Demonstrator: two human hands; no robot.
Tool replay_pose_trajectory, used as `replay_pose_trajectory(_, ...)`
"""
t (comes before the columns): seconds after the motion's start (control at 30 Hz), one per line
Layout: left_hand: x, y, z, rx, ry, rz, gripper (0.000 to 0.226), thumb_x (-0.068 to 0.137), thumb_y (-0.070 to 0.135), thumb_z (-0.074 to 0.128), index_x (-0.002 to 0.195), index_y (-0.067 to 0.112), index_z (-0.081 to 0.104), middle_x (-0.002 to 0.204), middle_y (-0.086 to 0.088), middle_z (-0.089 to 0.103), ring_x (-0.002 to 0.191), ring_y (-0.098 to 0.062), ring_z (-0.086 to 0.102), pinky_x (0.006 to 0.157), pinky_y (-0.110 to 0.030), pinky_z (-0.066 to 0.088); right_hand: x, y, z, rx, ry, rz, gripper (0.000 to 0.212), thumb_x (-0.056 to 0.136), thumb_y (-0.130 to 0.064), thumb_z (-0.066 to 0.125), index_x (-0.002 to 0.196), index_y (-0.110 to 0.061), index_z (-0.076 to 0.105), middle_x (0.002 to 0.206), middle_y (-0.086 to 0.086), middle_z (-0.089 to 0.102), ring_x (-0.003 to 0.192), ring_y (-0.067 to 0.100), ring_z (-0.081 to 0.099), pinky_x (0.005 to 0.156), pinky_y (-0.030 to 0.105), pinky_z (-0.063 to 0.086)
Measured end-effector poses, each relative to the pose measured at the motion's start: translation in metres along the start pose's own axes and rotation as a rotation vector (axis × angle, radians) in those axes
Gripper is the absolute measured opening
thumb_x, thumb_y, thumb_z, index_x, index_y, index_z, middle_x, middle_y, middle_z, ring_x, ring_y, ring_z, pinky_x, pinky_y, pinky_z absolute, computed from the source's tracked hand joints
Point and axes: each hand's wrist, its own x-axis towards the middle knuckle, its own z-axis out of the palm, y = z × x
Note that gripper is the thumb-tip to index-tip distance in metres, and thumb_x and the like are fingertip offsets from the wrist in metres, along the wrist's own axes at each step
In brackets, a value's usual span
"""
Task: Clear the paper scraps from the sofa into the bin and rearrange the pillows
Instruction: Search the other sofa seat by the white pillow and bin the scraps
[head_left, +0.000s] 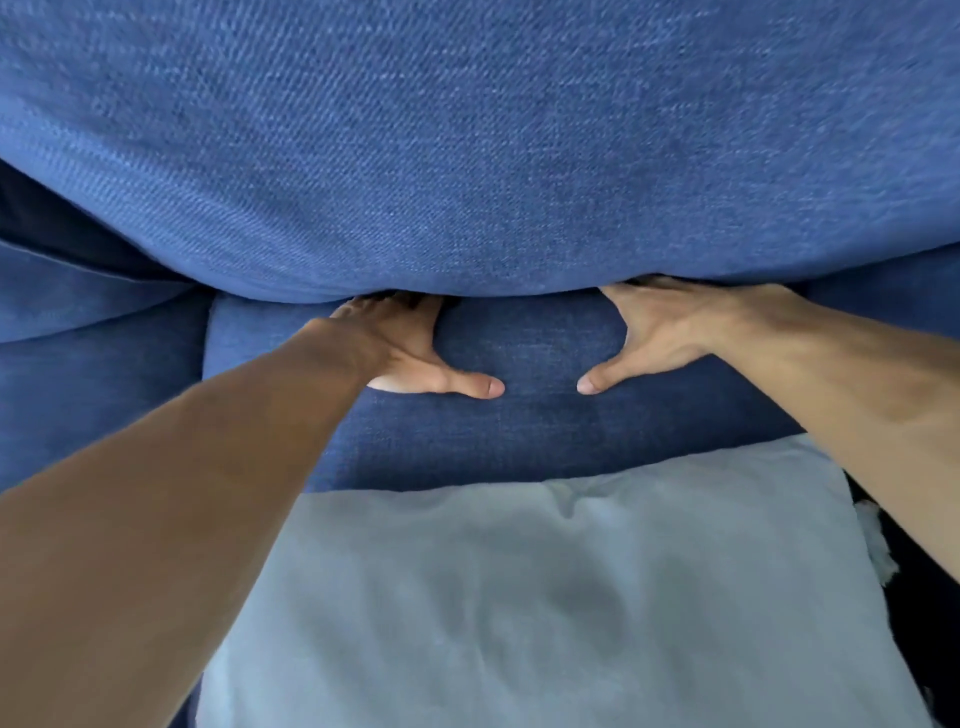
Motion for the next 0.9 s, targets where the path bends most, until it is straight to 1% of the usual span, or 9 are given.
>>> replay_pose_trajectory(0.1,0.014,-0.007,-0.006,-0.008,0.010,-0.008,0.139,0.036,0.102,0.044,0.151,0.040,-0.002,0.162,0.010,0.005,0.149,-0.021,0.007,0.120,-0.044,0.010,0.017,0.001,-0.013,0.003,-0.049,-0.004,0.135,0.042,-0.084,0.069,0.151,-0.033,0.009,0.157,-0.007,0.023,0.144,0.022,0.025,0.116,0.042,0.023)
replay_pose_trajectory(0.2,0.029,-0.004,-0.004,-0.035,-0.025,-0.012,0.138,0.036,0.099,0.050,0.151,0.042,0.001,0.161,0.013,0.007,0.149,-0.020,0.008,0.119,-0.045,0.011,0.032,0.006,-0.011,-0.013,-0.068,-0.006,0.139,0.030,-0.089,0.066,0.149,-0.035,0.016,0.154,-0.010,0.029,0.140,0.022,0.031,0.114,0.042,0.027)
replay_pose_trajectory(0.33,0.032,-0.006,0.004,-0.109,-0.016,-0.030,0.134,0.037,0.096,0.056,0.150,0.043,0.009,0.159,0.013,0.015,0.147,-0.020,0.015,0.119,-0.041,0.016,0.035,0.001,-0.002,0.039,0.011,0.014,0.119,0.044,-0.078,0.074,0.145,-0.038,0.024,0.151,-0.011,0.032,0.138,0.023,0.034,0.113,0.041,0.028)
replay_pose_trajectory(0.47,0.012,0.002,0.009,-0.077,0.113,-0.014,0.125,0.048,0.092,0.056,0.151,0.033,0.019,0.157,0.005,0.025,0.144,-0.024,0.024,0.117,-0.039,0.022,0.009,-0.004,0.011,0.130,0.142,0.035,0.105,0.056,-0.067,0.078,0.144,-0.038,0.030,0.150,-0.007,0.035,0.137,0.024,0.034,0.112,0.040,0.030)
replay_pose_trajectory(0.57,0.002,0.009,0.009,-0.050,0.168,0.001,0.103,0.063,0.081,0.060,0.147,0.026,0.035,0.150,0.000,0.040,0.137,-0.027,0.036,0.113,-0.039,0.030,-0.007,-0.002,0.016,0.173,0.210,0.091,0.081,0.072,-0.053,0.077,0.142,-0.027,0.043,0.145,0.000,0.044,0.132,0.025,0.041,0.105,0.034,0.034)
replay_pose_trajectory(0.7,-0.008,0.001,0.001,-0.077,0.202,0.006,0.055,0.085,0.051,0.064,0.133,0.027,0.052,0.138,-0.008,0.049,0.126,-0.033,0.047,0.104,-0.039,0.039,-0.021,-0.014,0.018,0.126,0.326,0.122,0.022,0.091,-0.021,0.063,0.113,-0.021,0.066,0.119,0.012,0.056,0.104,0.032,0.053,0.087,0.033,0.046)
replay_pose_trajectory(0.77,-0.016,0.000,-0.001,-0.053,0.237,0.011,0.037,0.092,0.033,0.060,0.128,0.027,0.056,0.132,-0.013,0.050,0.120,-0.037,0.049,0.098,-0.040,0.041,-0.032,-0.022,0.018,0.114,0.321,0.156,0.025,0.091,-0.008,0.054,0.106,-0.022,0.067,0.108,0.011,0.051,0.092,0.030,0.050,0.078,0.032,0.045)
replay_pose_trajectory(0.8,-0.017,0.001,-0.001,-0.025,0.238,0.018,0.034,0.093,0.027,0.057,0.128,0.027,0.057,0.130,-0.014,0.052,0.118,-0.038,0.051,0.096,-0.040,0.042,-0.036,-0.022,0.018,0.115,0.291,0.173,0.028,0.091,-0.007,0.052,0.106,-0.025,0.068,0.104,0.009,0.047,0.091,0.030,0.048,0.077,0.032,0.044)
replay_pose_trajectory(0.9,-0.043,-0.003,-0.005,-0.001,0.269,0.043,0.032,0.094,0.024,0.054,0.126,0.028,0.058,0.125,-0.014,0.054,0.114,-0.037,0.053,0.094,-0.041,0.047,-0.074,-0.033,0.015,0.163,0.323,0.208,0.031,0.094,-0.011,0.049,0.114,-0.027,0.065,0.111,0.010,0.047,0.101,0.032,0.050,0.085,0.036,0.048)
